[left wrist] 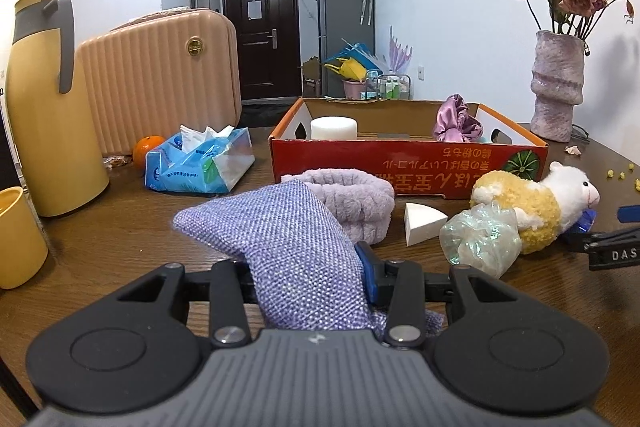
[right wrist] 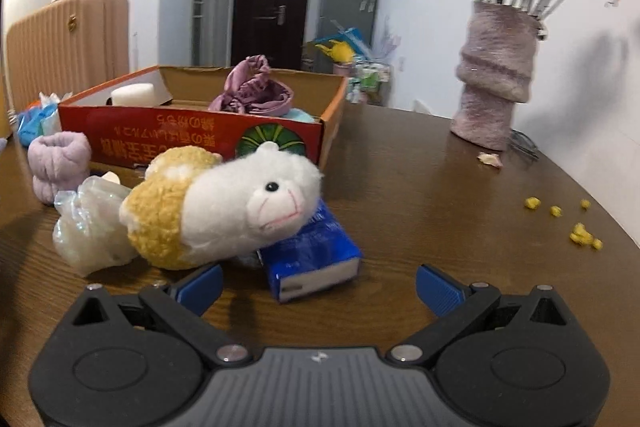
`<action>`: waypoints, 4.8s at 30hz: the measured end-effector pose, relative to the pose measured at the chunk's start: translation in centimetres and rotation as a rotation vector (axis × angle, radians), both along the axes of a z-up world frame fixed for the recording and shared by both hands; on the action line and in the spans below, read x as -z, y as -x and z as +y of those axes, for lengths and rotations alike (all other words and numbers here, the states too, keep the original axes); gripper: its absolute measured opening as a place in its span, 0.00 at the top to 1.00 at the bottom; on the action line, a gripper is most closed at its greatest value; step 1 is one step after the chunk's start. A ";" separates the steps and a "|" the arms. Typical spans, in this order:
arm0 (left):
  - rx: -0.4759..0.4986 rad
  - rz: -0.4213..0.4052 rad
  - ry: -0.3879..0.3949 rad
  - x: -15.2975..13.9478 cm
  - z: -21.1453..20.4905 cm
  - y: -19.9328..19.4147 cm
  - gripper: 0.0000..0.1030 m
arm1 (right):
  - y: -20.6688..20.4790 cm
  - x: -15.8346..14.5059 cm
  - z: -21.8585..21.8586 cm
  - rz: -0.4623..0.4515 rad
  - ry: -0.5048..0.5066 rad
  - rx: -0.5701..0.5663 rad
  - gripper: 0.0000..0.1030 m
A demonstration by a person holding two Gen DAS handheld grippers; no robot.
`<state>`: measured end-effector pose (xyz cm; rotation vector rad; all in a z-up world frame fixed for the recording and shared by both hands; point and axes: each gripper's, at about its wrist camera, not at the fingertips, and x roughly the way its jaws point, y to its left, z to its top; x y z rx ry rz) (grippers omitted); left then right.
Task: Organize soft objects
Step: 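Lift the lavender pouch with the left tool while the right tool approaches the blue tissue pack, then close the right tool on the blue tissue pack while the left tool holds the lavender pouch, then carry the lavender pouch and blue tissue pack over the cardboard box with both tools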
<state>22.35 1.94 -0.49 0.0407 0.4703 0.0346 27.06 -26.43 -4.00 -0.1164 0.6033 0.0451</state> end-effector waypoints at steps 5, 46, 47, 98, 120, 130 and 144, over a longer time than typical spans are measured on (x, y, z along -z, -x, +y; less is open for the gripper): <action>-0.002 0.004 -0.001 0.1 0.1 -0.1 0.60 | -2.3 0.3 -0.1 0.025 0.018 -0.039 0.04; -0.016 -0.038 0.027 -0.6 0.8 0.6 0.60 | 4.1 -3.3 -3.2 -0.225 -0.180 -0.002 0.51; -0.016 -0.041 0.027 -0.6 0.8 0.6 0.60 | 4.4 -3.5 -3.2 -0.239 -0.183 0.000 0.51; -0.032 -0.161 0.104 -4.2 -3.3 -5.7 0.60 | -0.5 -6.3 2.0 -0.442 -0.207 -0.069 0.51; -0.060 -0.171 0.146 -4.6 -3.8 -11.5 0.60 | -6.0 -6.9 3.2 -0.451 -0.227 -0.076 0.51; -0.069 -0.176 0.157 -4.8 -4.2 -14.8 0.60 | -8.7 -7.5 4.0 -0.466 -0.223 -0.078 0.51; -0.086 -0.173 0.159 -4.8 -4.1 -19.5 0.60 | -13.2 -7.8 4.5 -0.421 -0.220 -0.080 0.51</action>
